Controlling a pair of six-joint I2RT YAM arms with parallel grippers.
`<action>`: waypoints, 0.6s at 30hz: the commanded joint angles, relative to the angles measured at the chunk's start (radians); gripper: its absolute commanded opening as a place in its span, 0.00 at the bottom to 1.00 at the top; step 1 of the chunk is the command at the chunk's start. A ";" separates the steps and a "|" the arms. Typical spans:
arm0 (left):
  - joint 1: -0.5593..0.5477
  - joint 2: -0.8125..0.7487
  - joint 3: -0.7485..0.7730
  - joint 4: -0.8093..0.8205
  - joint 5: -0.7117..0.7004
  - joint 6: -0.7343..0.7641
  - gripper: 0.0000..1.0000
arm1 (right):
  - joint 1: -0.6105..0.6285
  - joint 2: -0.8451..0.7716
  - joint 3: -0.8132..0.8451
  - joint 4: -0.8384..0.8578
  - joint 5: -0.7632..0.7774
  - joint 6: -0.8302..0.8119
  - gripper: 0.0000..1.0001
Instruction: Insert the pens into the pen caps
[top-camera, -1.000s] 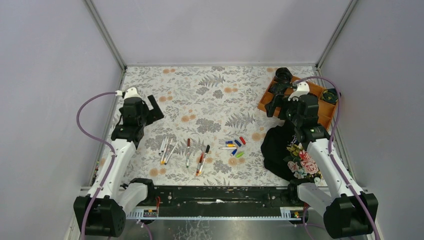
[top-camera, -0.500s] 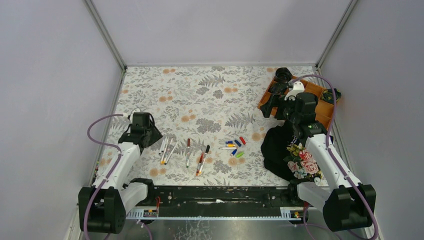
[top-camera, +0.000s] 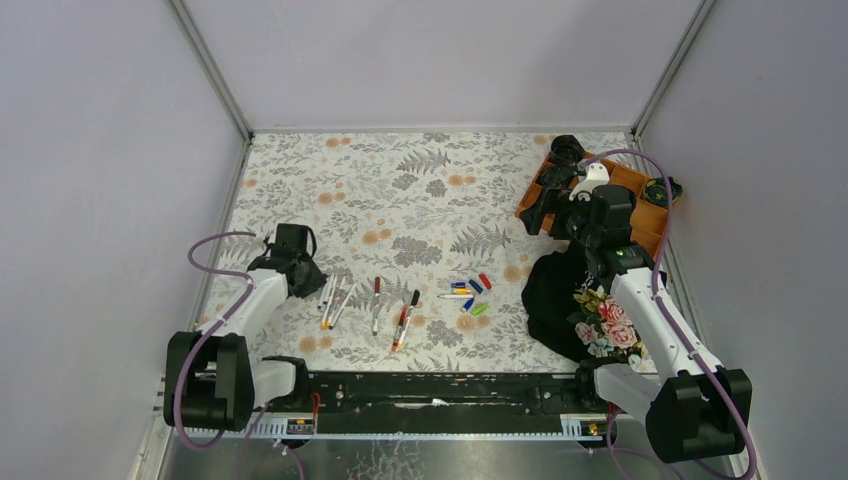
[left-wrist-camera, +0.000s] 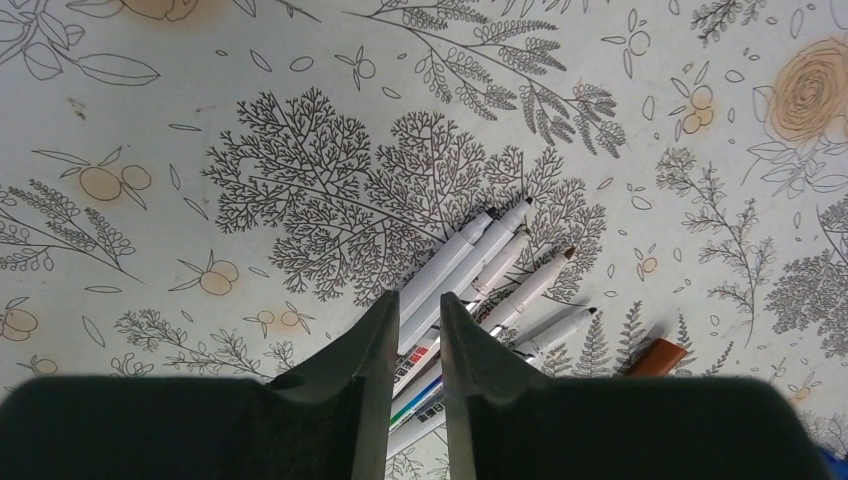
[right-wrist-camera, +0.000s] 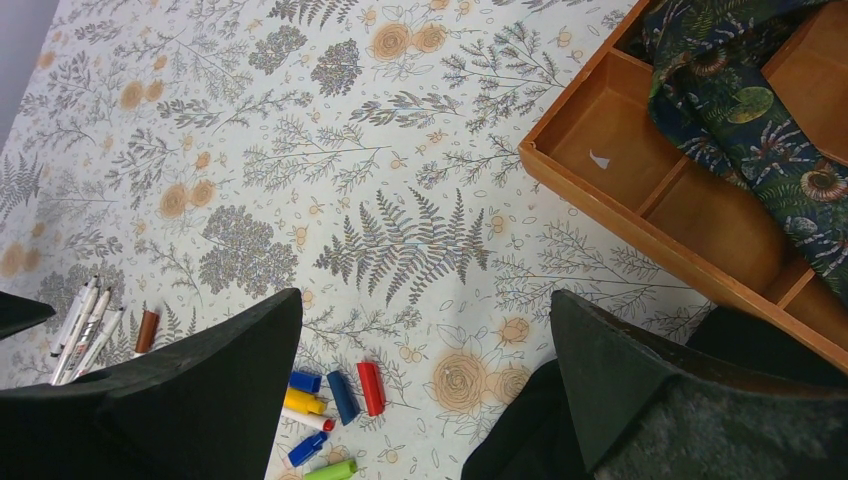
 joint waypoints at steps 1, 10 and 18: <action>-0.001 0.023 0.019 -0.008 -0.015 0.002 0.20 | -0.002 -0.018 0.023 0.029 -0.016 0.009 0.99; 0.000 0.083 0.036 -0.015 0.003 0.013 0.17 | -0.002 -0.013 0.023 0.031 -0.015 0.012 0.99; -0.001 0.115 0.044 -0.015 0.019 0.022 0.22 | -0.002 -0.022 0.023 0.028 -0.015 0.011 0.99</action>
